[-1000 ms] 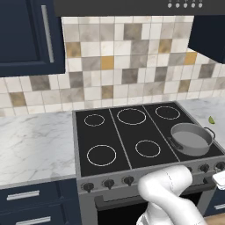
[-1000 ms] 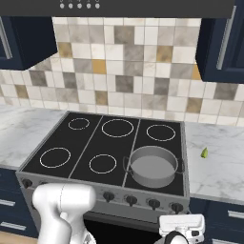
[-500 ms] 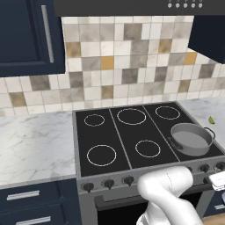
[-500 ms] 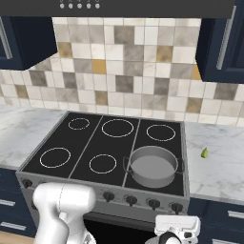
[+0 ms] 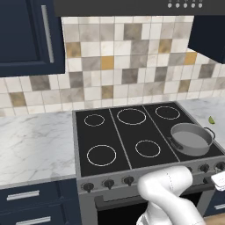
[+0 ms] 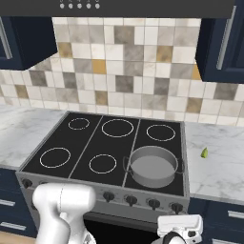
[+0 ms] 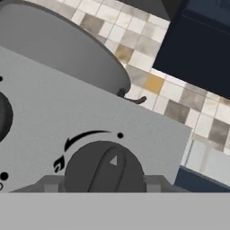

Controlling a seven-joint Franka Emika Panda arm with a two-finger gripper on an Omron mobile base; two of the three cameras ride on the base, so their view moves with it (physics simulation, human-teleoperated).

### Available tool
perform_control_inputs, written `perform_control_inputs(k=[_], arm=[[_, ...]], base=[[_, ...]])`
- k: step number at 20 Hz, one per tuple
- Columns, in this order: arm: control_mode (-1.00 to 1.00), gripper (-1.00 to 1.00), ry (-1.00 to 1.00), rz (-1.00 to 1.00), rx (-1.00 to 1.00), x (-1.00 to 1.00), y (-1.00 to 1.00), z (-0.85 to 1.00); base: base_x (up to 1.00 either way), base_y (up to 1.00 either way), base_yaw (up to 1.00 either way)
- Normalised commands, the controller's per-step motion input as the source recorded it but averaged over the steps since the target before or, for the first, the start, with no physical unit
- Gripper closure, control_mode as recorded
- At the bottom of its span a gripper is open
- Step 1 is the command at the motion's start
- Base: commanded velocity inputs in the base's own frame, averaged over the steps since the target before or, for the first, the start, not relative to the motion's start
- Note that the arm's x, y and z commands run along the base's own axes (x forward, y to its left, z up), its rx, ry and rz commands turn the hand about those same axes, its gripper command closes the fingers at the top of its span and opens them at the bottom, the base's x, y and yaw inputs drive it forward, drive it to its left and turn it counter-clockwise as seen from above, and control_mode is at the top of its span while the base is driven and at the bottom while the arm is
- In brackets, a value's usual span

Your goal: Turn on the burner for the pot on the stove. Wait thirty seconds for the pot to heat up. Then add the lemon wedge to the pot.

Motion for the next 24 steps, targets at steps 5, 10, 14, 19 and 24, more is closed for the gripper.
perform_control_inputs(k=[5, 10, 14, 19, 24], arm=[[-1.00, 1.00, -0.36, 0.42, -0.24, -0.15, 0.06, 0.06], [-1.00, 1.00, -0.52, 0.38, -0.33, -0.24, 0.37, 0.23], [-1.00, 1.00, -0.38, 0.48, -0.35, 0.00, 0.16, 0.16], [-1.00, 1.00, -0.30, 0.59, -0.31, -0.03, 0.03, 0.04], [-1.00, 1.00, -0.27, 0.61, -0.27, -0.19, 0.04, 0.00]], base=[[0.00, 0.00, 0.00], [0.00, 0.00, 0.00], [0.00, 0.00, 0.00], [0.00, 0.00, 0.00], [0.00, 0.00, 0.00]])
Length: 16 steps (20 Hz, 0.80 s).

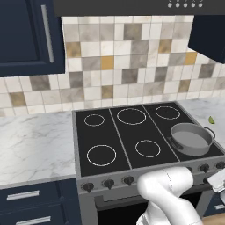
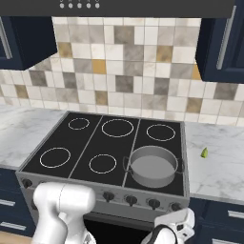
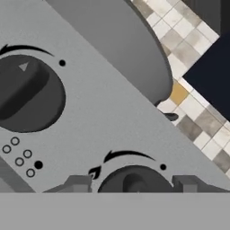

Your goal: Turn on the burner for the pot on the stove. Wait thirty seconds for the pot to heat up. Then add the lemon wedge to the pot.

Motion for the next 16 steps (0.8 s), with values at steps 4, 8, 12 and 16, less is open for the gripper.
perform_control_inputs(k=[4, 8, 12, 16], arm=[[-1.00, 1.00, -0.23, 0.61, -0.25, -0.28, 0.00, 0.00], [-1.00, 1.00, -0.23, 0.59, -0.16, -0.78, -0.02, 0.08], [-1.00, 1.00, -0.22, 0.46, -0.06, -1.00, -0.21, 0.64], [-1.00, 1.00, -0.25, 0.34, -0.02, -1.00, -0.35, 1.00]], base=[[0.00, 0.00, 0.00], [0.00, 0.00, 0.00], [0.00, 0.00, 0.00], [0.00, 0.00, 0.00]])
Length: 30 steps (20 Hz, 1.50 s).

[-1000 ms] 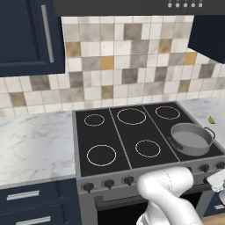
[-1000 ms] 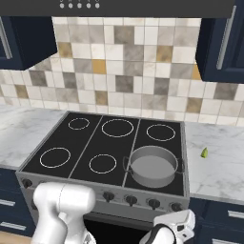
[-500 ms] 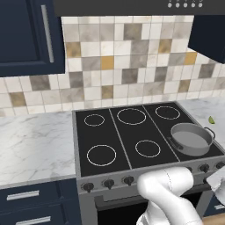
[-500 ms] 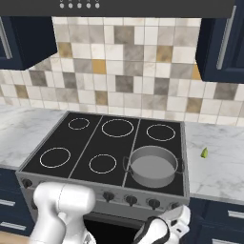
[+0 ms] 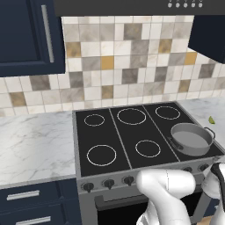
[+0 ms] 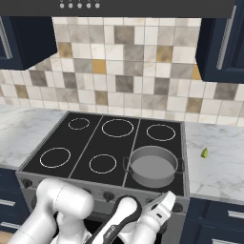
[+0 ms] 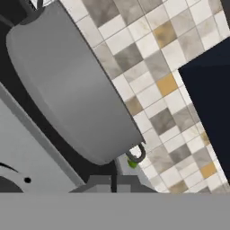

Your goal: Turn on the burner for the pot on the stove. Wait thirty seconds for the pot to heat up. Then add the lemon wedge to the pot.

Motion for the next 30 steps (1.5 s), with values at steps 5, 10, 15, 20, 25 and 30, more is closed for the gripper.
perform_control_inputs(k=[5, 10, 15, 20, 25, 30], arm=[[-1.00, 1.00, -0.15, 0.11, 0.00, -0.83, -0.48, 1.00], [-1.00, 1.00, -0.04, 0.05, 0.00, -0.23, -0.17, 0.07], [-1.00, 1.00, 0.01, 0.06, -0.01, 0.02, -0.12, -0.04], [-1.00, 1.00, 0.00, 0.05, 0.00, 0.00, -0.03, 0.00], [-1.00, 1.00, 0.00, 0.04, 0.00, 0.00, 0.00, 0.00], [-1.00, 1.00, 0.00, 0.03, 0.00, 0.00, 0.00, 0.00]], base=[[0.00, 0.00, 0.00], [0.00, 0.00, 0.00], [0.00, 0.00, 0.00], [0.00, 0.00, 0.00], [0.00, 0.00, 0.00], [0.00, 0.00, 0.00]])
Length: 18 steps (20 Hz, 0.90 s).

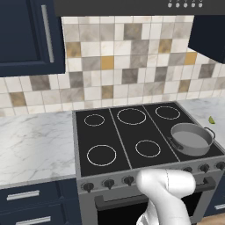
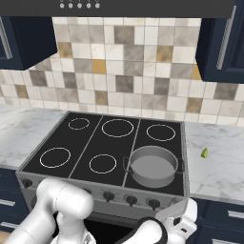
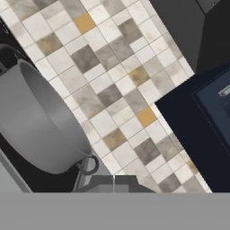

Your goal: Turn on the burner for the pot on the stove. Wait thirty seconds for the pot to heat up. Then add the lemon wedge to the pot.

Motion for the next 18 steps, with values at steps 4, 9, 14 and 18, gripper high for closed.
perform_control_inputs(k=[4, 9, 14, 18], arm=[[-1.00, 1.00, 0.00, 0.03, 0.00, 0.00, 0.00, 0.00], [-1.00, 1.00, 0.00, 0.03, 0.00, 0.00, 0.00, 0.00], [-1.00, 1.00, 0.00, 0.03, 0.00, 0.00, 0.00, 0.00], [-1.00, 1.00, 0.00, 0.02, 0.00, 0.00, 0.00, 0.00]], base=[[0.00, 0.00, 0.00], [0.00, 0.00, 0.00], [0.00, 0.00, 0.00], [0.00, 0.00, 0.00]])
